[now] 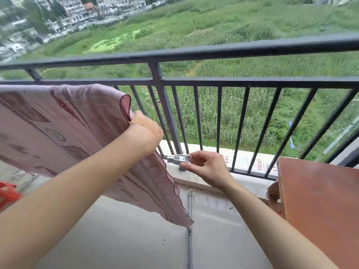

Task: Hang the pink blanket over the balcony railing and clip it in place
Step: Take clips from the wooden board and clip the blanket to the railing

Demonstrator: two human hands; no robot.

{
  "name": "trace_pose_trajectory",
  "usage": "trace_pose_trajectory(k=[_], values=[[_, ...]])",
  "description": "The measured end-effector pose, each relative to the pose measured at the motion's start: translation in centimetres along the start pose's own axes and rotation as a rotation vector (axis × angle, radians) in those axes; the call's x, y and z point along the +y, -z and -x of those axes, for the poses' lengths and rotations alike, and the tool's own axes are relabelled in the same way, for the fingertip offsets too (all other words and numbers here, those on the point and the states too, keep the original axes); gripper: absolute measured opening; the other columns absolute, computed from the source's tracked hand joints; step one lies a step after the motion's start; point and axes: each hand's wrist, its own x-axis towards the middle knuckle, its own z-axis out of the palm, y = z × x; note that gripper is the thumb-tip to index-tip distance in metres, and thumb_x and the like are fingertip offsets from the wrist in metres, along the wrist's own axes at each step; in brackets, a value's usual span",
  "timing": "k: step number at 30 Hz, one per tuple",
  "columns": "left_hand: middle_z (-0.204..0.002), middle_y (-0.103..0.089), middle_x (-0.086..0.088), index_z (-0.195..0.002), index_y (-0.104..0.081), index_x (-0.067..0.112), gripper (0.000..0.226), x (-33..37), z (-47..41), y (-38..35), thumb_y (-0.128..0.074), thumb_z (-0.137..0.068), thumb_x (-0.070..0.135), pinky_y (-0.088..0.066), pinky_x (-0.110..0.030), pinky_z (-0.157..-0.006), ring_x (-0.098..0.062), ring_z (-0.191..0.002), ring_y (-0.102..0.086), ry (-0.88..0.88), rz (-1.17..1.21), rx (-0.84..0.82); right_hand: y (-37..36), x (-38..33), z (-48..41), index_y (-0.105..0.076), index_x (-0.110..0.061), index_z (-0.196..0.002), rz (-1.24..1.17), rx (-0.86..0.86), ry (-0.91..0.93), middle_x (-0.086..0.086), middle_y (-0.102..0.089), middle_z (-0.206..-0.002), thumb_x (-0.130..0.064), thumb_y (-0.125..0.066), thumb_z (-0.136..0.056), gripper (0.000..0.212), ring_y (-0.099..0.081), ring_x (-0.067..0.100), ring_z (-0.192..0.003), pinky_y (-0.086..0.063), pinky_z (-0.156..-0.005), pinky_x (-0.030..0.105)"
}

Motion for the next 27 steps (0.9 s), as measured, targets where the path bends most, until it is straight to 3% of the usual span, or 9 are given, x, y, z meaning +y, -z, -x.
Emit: trace_pose_trajectory(k=[3, 8, 11, 12, 14, 16, 23, 27], values=[[-0.066, -0.039, 0.004, -0.07, -0.046, 0.019, 0.022, -1.4, 0.8, 0.8, -0.057, -0.085, 0.006, -0.03, -0.039, -0.081, -0.02, -0.075, -0.045, 0.009, -0.001, 0.003, 0.2, -1.9, -0.3, -0.079, -0.016, -0.095, 0.058, 0.034, 0.076, 0.002, -0.074, -0.074, -0.043, -0.088, -0.067, 0.04, -0.056, 0.003, -0.059, -0.045, -0.057, 0.018], [-0.063, -0.035, 0.001, -0.067, -0.039, 0.015, 0.028, -3.8, 2.5, 2.7, -0.059, -0.083, 0.002, -0.042, -0.035, -0.063, -0.022, -0.064, -0.043, -0.027, 0.065, 0.115, 0.6, -5.4, -0.8, -0.081, -0.021, -0.089, 0.269, 0.12, 0.224, -0.01, -0.074, -0.071, -0.068, -0.074, -0.063, 0.054, -0.066, 0.003, -0.061, -0.057, -0.059, 0.032], [-0.062, -0.037, -0.002, -0.062, -0.036, 0.012, 0.033, -4.9, 3.0, 3.4, -0.057, -0.081, -0.003, -0.053, -0.05, -0.074, -0.028, -0.065, -0.046, -0.016, 0.13, 0.149, 0.6, -6.7, -1.2, -0.082, -0.025, -0.083, 0.327, 0.142, 0.274, -0.012, -0.072, -0.066, -0.071, -0.072, -0.064, 0.051, -0.064, 0.002, -0.056, -0.056, -0.053, 0.033], [-0.062, -0.038, -0.002, -0.061, -0.035, 0.013, 0.034, -5.2, 3.1, 3.5, -0.056, -0.082, -0.004, -0.054, -0.048, -0.069, -0.027, -0.061, -0.046, -0.02, 0.134, 0.175, 0.5, -7.0, -1.3, -0.082, -0.026, -0.082, 0.357, 0.146, 0.292, -0.012, -0.072, -0.064, -0.07, -0.071, -0.065, 0.049, -0.064, 0.002, -0.054, -0.055, -0.052, 0.033], [-0.062, -0.042, -0.001, -0.061, -0.037, 0.015, 0.033, -5.4, 3.0, 3.4, -0.055, -0.083, -0.002, -0.043, -0.031, -0.051, -0.019, -0.053, -0.042, -0.035, 0.125, 0.241, 0.2, -7.6, -1.5, -0.081, -0.028, -0.08, 0.406, 0.144, 0.302, -0.011, -0.072, -0.063, -0.07, -0.07, -0.067, 0.045, -0.064, 0.002, -0.053, -0.054, -0.051, 0.034], [-0.063, -0.044, 0.001, -0.061, -0.038, 0.017, 0.032, -5.6, 3.0, 3.2, -0.055, -0.083, 0.0, -0.033, -0.027, -0.045, -0.017, -0.051, -0.039, -0.049, 0.129, 0.284, -0.1, -8.0, -1.7, -0.081, -0.028, -0.079, 0.426, 0.141, 0.289, -0.011, -0.073, -0.063, -0.067, -0.071, -0.068, 0.042, -0.065, 0.002, -0.055, -0.055, -0.053, 0.035], [-0.063, -0.049, 0.001, -0.058, -0.041, 0.016, 0.028, -5.7, 3.1, 2.3, -0.057, -0.079, 0.004, -0.042, -0.029, -0.05, -0.019, -0.051, -0.044, -0.08, 0.204, 0.36, -1.5, -9.6, -2.7, -0.082, -0.026, -0.086, 0.388, 0.111, 0.293, -0.009, -0.069, -0.057, -0.059, -0.077, -0.072, 0.037, -0.06, 0.006, -0.049, -0.053, -0.049, 0.032], [-0.069, -0.057, 0.001, -0.063, -0.049, 0.019, 0.023, -6.1, 3.0, 1.6, -0.062, -0.082, 0.017, -0.048, -0.03, -0.055, -0.022, -0.06, -0.055, -0.095, 0.291, 0.369, -1.8, -9.5, -2.8, -0.076, -0.026, -0.099, 0.242, 0.093, 0.206, -0.008, -0.068, -0.068, -0.063, -0.075, -0.072, 0.046, -0.062, 0.01, -0.06, -0.058, -0.063, 0.039]])
